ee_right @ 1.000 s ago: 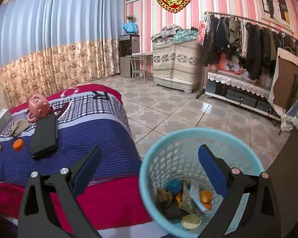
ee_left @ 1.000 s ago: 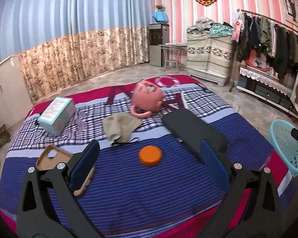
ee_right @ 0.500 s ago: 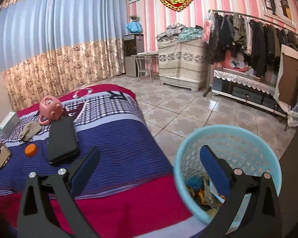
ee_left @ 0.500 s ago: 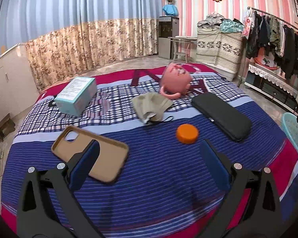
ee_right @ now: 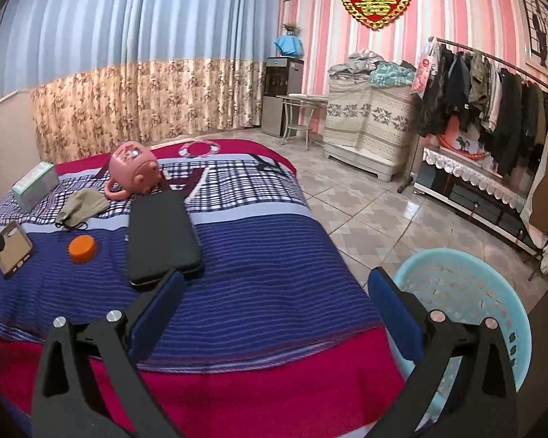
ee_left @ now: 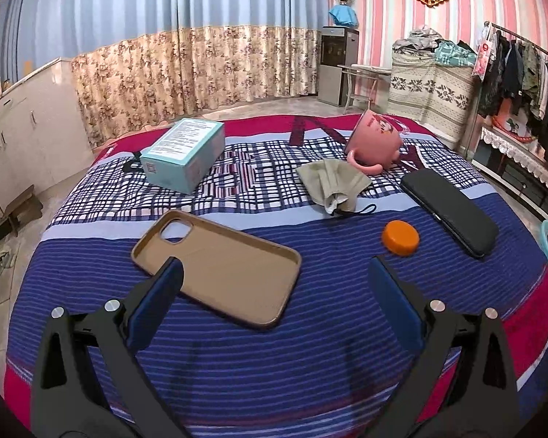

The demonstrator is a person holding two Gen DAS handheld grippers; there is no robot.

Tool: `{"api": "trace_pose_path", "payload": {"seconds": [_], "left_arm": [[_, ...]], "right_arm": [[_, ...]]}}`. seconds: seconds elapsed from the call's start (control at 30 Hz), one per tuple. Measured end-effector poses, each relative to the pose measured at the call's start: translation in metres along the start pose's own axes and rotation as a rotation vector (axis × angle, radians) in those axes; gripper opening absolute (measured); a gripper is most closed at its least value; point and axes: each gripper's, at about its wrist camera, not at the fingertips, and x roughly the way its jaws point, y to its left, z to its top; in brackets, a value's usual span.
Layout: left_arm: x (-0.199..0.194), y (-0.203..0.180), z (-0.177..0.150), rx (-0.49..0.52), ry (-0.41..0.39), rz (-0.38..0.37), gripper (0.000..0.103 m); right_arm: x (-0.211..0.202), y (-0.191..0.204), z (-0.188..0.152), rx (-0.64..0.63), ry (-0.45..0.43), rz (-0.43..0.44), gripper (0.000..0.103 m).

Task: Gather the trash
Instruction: 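Grasp the orange round disc with the left tool while the right tool grasps the beige cloth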

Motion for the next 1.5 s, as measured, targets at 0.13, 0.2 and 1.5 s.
{"api": "trace_pose_path", "payload": {"seconds": [0.13, 0.2, 1.5], "left_arm": [[0.003, 0.002, 0.0, 0.007, 0.009, 0.003, 0.097], [0.006, 0.0, 0.002, 0.003, 0.012, -0.005, 0.097], [0.033, -0.006, 0.02, 0.058, 0.024, -0.027, 0.039]], "right_arm": [[0.004, 0.014, 0.002, 0.008, -0.001, 0.039, 0.098], [0.007, 0.021, 0.003, 0.0, 0.006, 0.05, 0.098], [0.017, 0.021, 0.006, 0.044, 0.051, 0.007, 0.098]]}}
